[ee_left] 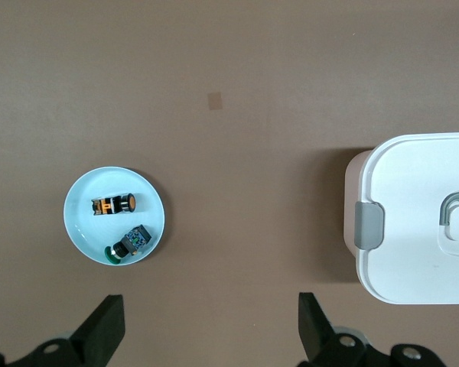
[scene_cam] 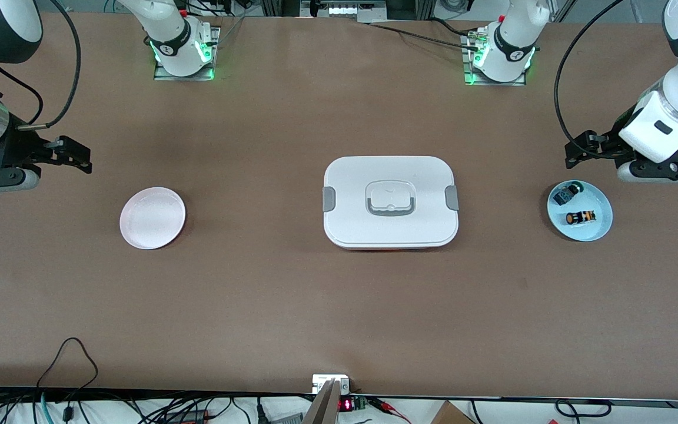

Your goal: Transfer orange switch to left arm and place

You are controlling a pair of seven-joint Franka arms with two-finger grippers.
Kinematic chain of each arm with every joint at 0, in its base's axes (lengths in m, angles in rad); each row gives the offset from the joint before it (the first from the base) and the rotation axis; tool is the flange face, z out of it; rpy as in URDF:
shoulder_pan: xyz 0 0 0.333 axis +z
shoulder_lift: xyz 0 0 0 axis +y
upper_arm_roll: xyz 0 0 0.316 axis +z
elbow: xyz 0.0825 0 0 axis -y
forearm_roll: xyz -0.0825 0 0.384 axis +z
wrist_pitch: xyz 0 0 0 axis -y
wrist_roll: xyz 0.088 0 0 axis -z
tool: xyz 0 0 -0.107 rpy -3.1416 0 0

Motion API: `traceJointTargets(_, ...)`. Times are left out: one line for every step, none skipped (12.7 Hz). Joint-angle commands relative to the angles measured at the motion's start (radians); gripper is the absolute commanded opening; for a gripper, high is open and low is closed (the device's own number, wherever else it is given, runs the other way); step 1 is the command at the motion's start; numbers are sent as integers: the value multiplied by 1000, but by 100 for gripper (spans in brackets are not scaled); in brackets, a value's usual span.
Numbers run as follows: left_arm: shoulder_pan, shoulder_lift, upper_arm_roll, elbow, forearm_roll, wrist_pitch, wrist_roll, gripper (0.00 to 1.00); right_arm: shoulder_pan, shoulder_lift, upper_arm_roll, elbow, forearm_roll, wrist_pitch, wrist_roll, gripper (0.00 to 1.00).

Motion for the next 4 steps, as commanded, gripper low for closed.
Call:
traceJointTargets(-9, 0, 3, 10, -8, -3, -2, 100, -6, 3, 1, 15, 16, -12, -7, 100)
traceJointTargets(-12, 0, 3, 10, -8, -3, -6, 100, -6, 3, 1, 15, 16, -12, -7, 100)
traceJointTargets(-12, 0, 3, 11, -8, -3, -6, 100, -6, 3, 1, 15, 17, -12, -7, 100)
traceJointTargets(-10, 0, 3, 10, -8, -3, -6, 100, -6, 3, 1, 15, 17, -12, -7, 100)
